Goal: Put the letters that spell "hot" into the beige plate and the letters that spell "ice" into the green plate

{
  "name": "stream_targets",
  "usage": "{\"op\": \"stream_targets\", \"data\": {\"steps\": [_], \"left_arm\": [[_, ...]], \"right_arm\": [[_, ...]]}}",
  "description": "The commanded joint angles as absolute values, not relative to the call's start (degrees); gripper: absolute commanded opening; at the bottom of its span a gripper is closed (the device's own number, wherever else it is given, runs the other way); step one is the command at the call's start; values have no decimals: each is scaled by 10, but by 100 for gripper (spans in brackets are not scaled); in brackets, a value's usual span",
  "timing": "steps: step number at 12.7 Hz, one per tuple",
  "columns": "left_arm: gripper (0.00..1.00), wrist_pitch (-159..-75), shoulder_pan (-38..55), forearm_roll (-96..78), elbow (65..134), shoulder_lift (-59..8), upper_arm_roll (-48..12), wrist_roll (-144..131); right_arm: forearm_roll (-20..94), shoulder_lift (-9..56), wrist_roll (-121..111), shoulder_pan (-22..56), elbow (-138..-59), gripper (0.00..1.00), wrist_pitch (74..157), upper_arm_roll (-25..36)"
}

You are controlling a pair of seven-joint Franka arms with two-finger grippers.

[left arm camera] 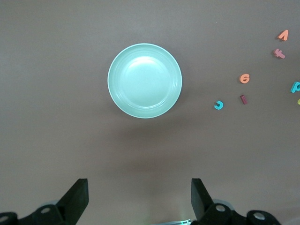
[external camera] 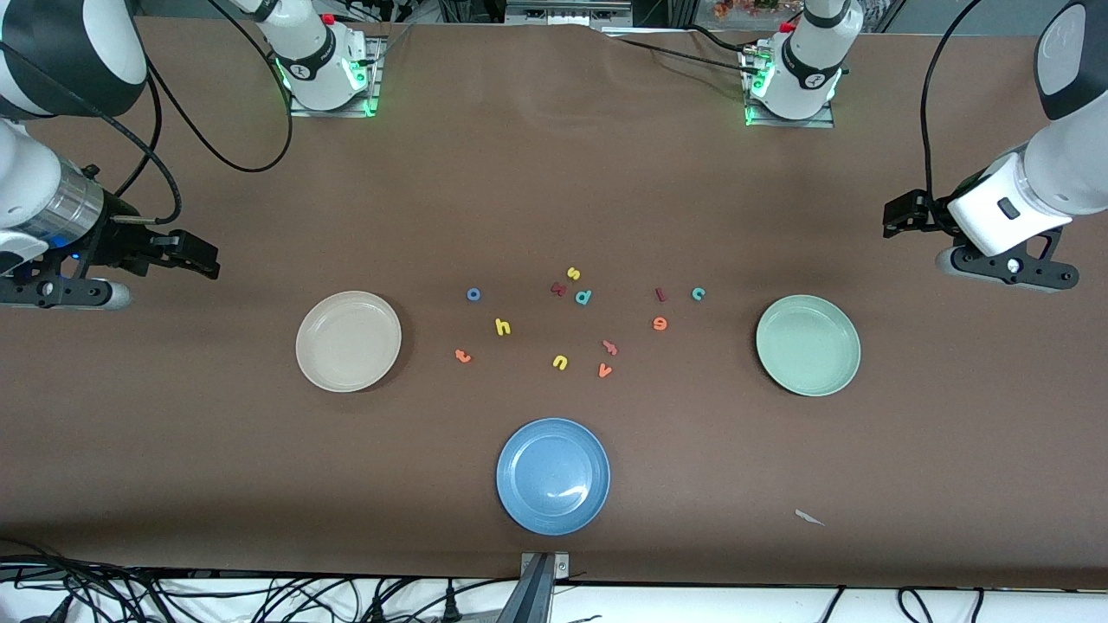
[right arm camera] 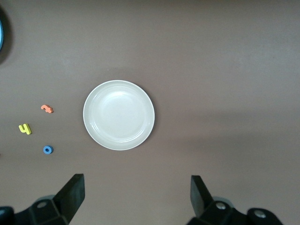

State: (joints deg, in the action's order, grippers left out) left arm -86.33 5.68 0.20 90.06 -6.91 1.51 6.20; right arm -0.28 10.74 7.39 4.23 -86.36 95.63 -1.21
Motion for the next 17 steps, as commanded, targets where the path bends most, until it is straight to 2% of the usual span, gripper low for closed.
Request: {"op": "stream_targets", "data": {"steps": [1, 17], "left_arm": [[96, -867, 60, -7, 918, -54, 18, 69], [96, -873, 57, -7, 915, -63, 18, 71]], "right_arm": [[-7, 100, 72, 40, -865, 100, 956, -14], [-7, 108, 61, 34, -853, 100, 933, -10]]}}
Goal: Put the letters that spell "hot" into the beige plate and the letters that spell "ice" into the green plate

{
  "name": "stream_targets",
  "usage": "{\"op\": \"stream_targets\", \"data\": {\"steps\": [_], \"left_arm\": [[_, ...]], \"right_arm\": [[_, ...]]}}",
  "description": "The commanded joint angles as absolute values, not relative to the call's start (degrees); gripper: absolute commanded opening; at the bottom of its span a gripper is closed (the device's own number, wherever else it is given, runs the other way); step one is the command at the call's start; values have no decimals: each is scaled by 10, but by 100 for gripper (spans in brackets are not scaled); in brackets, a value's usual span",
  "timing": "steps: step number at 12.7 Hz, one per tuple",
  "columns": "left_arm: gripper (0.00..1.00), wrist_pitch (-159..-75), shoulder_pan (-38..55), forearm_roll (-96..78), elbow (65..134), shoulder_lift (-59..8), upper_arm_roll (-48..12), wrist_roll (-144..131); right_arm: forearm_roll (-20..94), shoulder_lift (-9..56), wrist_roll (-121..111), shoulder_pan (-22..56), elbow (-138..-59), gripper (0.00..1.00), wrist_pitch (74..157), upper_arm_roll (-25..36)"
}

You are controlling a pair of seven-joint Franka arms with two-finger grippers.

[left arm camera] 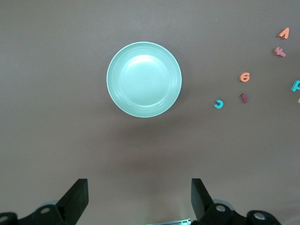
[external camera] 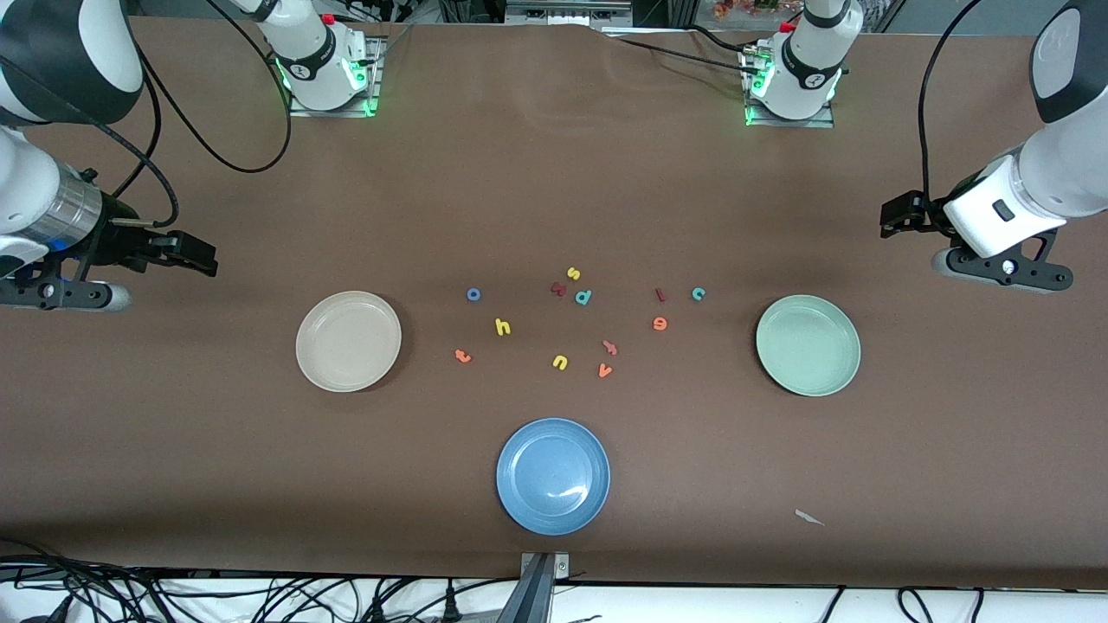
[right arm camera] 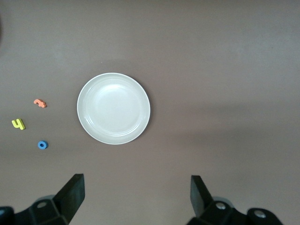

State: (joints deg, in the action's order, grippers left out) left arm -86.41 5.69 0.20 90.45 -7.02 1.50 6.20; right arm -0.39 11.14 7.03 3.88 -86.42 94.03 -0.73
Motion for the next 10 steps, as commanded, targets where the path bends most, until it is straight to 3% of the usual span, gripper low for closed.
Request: {"op": "stream_targets", "data": {"steps": [1, 10], "left_arm": [[96, -873, 57, -7, 915, -62, 18, 71], [97, -873, 57, -7, 912, -63, 18, 69]], "right_arm": [[-5, 108, 61, 34, -853, 100, 935, -10], [-28, 151, 66, 86, -854, 100, 918, -17]]}}
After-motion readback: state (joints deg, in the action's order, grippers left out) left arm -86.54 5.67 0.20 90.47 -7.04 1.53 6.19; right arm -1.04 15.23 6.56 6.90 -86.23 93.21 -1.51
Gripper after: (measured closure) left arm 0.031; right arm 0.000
